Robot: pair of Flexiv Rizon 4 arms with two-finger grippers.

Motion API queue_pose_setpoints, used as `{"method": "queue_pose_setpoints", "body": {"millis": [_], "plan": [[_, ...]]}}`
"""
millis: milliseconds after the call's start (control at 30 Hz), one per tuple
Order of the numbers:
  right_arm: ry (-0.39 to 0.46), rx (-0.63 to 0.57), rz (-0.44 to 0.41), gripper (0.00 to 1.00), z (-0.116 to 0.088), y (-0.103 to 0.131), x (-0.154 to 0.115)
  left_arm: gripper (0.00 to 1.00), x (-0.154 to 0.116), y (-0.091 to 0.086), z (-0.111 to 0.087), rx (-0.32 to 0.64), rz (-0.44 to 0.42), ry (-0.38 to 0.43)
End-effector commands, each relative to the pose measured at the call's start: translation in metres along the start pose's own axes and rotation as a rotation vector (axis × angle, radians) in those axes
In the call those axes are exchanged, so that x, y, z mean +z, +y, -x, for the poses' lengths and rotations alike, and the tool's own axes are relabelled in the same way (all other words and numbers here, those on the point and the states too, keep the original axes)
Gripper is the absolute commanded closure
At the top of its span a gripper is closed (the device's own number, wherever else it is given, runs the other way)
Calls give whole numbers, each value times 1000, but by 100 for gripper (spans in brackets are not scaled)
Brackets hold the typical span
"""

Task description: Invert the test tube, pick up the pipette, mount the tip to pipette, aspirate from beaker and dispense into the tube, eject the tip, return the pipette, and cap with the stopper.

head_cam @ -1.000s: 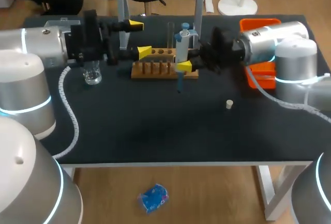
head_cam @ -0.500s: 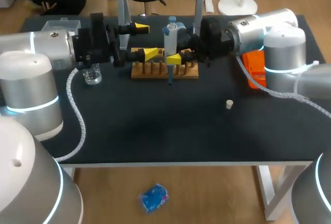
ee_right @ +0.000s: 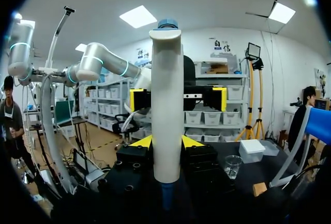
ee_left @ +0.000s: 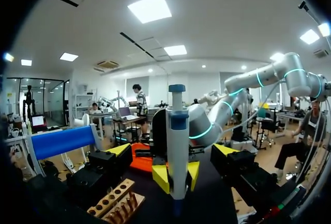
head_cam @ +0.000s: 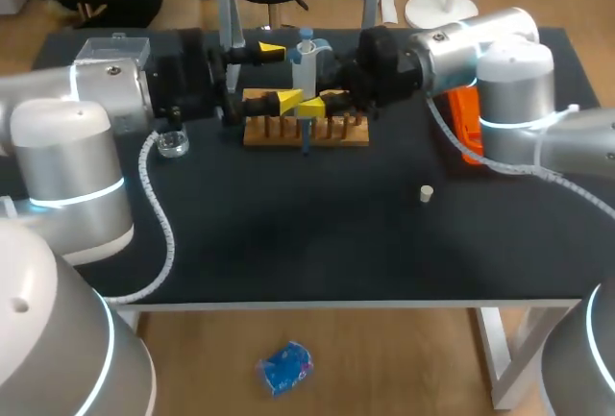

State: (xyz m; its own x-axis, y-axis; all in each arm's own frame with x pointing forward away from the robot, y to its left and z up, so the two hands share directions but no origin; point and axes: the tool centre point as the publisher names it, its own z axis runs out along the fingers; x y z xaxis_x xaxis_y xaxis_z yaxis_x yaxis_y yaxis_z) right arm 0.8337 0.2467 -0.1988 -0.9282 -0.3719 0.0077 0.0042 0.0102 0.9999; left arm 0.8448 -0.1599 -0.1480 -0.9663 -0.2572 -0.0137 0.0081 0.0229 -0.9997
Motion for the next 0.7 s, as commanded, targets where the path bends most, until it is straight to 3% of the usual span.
{"method": "queue_pose_setpoints", "body": {"millis": [33, 700], "plan": [[9, 0, -1, 100, 4, -1, 2, 0, 7, 2, 1, 0, -9, -3], [14, 8, 12, 100, 9, -3, 4, 0, 17, 3, -1, -24, -32, 31]]}}
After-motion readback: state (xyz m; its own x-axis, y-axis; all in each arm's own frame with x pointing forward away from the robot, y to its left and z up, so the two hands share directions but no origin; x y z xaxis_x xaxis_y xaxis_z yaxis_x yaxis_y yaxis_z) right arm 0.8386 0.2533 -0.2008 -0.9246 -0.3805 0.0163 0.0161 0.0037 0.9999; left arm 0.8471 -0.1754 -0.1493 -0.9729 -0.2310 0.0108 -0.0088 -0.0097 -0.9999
